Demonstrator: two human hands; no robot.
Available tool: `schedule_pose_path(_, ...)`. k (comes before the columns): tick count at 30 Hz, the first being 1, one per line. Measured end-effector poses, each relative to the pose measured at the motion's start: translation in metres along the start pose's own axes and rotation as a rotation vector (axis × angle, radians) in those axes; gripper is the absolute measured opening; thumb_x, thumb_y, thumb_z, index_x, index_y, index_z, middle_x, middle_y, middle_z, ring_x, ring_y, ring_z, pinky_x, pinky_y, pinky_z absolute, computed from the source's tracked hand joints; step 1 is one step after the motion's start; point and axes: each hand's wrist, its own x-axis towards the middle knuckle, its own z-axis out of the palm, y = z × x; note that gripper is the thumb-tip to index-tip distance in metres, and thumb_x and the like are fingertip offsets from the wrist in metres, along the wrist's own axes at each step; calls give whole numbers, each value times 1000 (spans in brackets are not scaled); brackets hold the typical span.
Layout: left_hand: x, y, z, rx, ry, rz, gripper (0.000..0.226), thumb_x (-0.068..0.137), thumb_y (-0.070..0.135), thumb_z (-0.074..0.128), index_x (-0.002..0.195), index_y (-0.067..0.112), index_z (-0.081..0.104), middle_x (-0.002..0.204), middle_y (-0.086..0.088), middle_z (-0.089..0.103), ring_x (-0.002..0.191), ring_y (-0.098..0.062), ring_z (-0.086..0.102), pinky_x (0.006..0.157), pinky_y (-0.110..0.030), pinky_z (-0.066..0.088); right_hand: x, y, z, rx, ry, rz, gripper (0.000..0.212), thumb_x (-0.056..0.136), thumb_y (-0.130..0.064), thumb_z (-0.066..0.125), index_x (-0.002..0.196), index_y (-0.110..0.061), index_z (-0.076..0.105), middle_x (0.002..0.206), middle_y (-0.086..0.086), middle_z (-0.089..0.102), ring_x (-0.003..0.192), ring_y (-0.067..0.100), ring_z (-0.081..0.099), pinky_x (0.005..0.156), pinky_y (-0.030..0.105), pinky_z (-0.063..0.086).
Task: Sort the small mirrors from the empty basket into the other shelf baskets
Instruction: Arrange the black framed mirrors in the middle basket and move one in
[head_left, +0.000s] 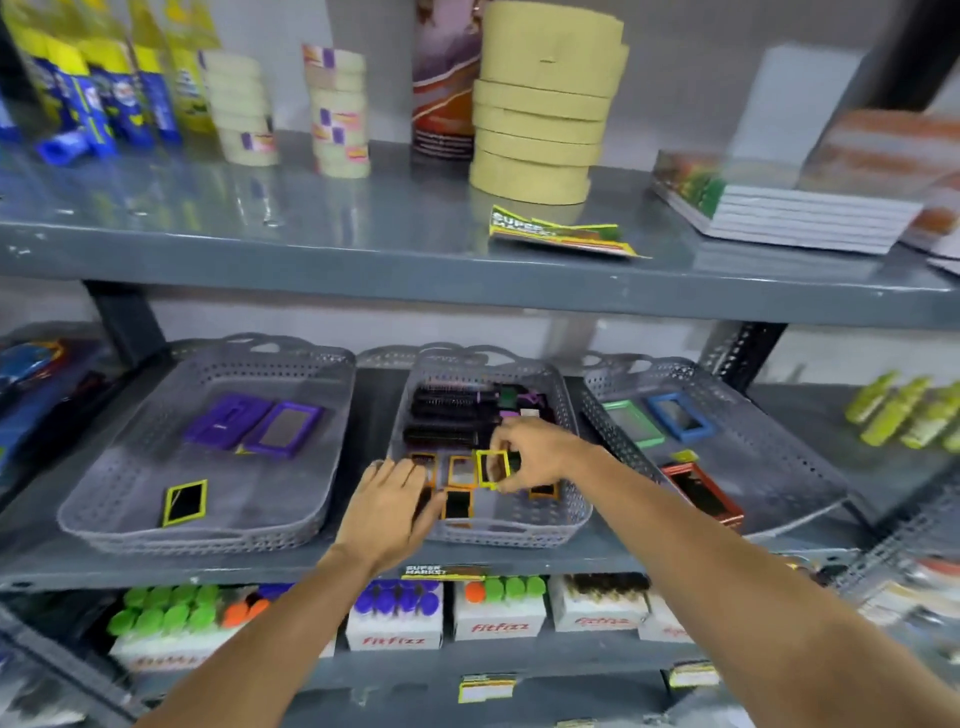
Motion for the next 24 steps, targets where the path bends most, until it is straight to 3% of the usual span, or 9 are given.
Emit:
schedule_pose_path(3,0,3,-1,0,41,16,39,93,43,30,78,15,54,71,-2,53,68,-25,52,76,-33,31,-8,9,17,-28,-37,44,30,66,-36,77,91,-25,65,94,-4,50,87,18,53,76,41,52)
schedule_pose_path(6,-5,6,3,6,51,9,50,97,41,19,76,14,55,70,-3,55,65,-25,51,79,-34,32,-10,10,29,-67,-63,66,36,70,-34,73,101,-19,61,97,-3,48,88,18,50,71,35,47)
schedule_pose_path(13,-8,9,9,36,48,-52,50,97,38,18,77,16,57,71,-1,57,68,-23,52,90,-37,32,-8,9,41,-91,-93,70,26,71,-31,71,93,-20,61,102,0,59,89,21,56,67,31,48)
schedule_pose_path(16,-9,10,8,31,74,-51,62,97,43,5,77,16,57,71,0,58,69,-21,52,91,-36,32,-11,8,41,-92,-105,77,21,74,-28,65,93,-19,62,102,0,59,87,21,56,71,36,52)
schedule_pose_path(20,-9,11,11,31,86,-52,63,97,43,4,77,16,57,70,0,57,68,-21,52,91,-37,32,-13,6,39,-96,-145,74,32,76,-23,64,107,-14,61,109,2,58,96,24,55,76,36,48)
schedule_pose_path(24,-9,10,14,23,87,-56,64,96,44,3,79,16,58,73,0,59,72,-20,53,94,-38,33,-14,6,38,-86,-160,90,33,75,-22,65,107,-12,61,107,5,61,96,26,58,79,42,53)
